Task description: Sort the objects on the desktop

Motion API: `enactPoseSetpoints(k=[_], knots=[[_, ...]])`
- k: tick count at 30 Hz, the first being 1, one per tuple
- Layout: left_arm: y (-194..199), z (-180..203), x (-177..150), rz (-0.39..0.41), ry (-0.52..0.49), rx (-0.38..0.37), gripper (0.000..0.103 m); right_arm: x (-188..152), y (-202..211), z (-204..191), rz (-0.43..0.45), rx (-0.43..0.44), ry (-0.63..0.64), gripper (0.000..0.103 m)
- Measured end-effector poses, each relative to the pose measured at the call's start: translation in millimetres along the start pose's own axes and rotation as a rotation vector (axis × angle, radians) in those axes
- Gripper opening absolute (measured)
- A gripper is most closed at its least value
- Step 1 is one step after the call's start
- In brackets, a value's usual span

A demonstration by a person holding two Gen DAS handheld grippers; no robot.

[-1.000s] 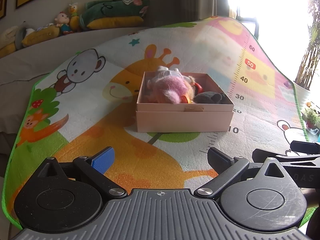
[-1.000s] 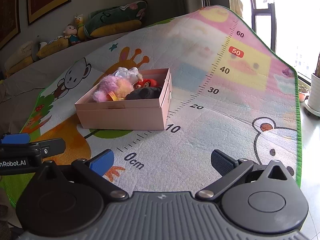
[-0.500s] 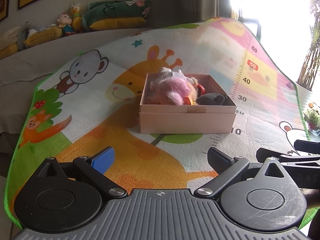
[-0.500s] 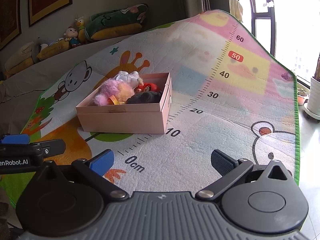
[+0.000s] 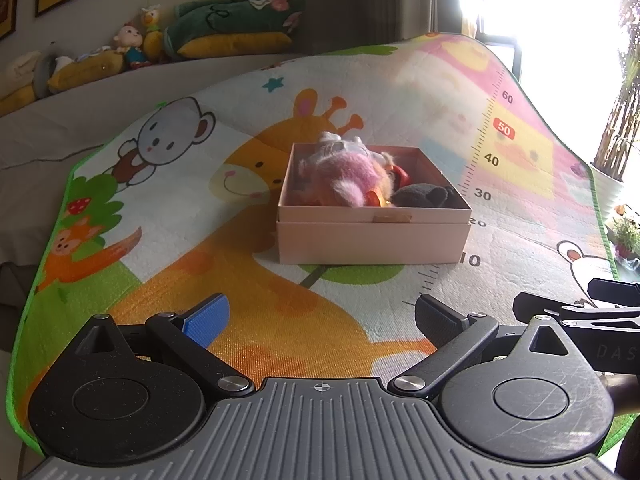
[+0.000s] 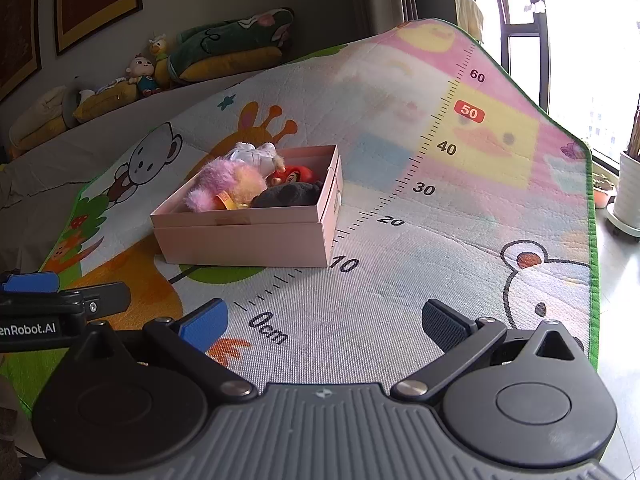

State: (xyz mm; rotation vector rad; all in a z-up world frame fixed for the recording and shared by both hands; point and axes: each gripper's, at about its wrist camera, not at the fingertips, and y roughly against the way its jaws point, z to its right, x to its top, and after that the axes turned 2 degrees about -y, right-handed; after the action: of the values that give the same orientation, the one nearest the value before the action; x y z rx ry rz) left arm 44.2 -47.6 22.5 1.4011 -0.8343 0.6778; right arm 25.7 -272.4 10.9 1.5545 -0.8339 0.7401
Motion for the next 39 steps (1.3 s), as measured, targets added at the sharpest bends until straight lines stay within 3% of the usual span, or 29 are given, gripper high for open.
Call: enactPoseSetpoints(k=[39], knots=[[-3.4, -0.8, -4.0, -0.012, 0.001, -0.009, 0.101, -3.2, -1.6, 3.2, -0.011, 0.002, -0.01, 0.103]])
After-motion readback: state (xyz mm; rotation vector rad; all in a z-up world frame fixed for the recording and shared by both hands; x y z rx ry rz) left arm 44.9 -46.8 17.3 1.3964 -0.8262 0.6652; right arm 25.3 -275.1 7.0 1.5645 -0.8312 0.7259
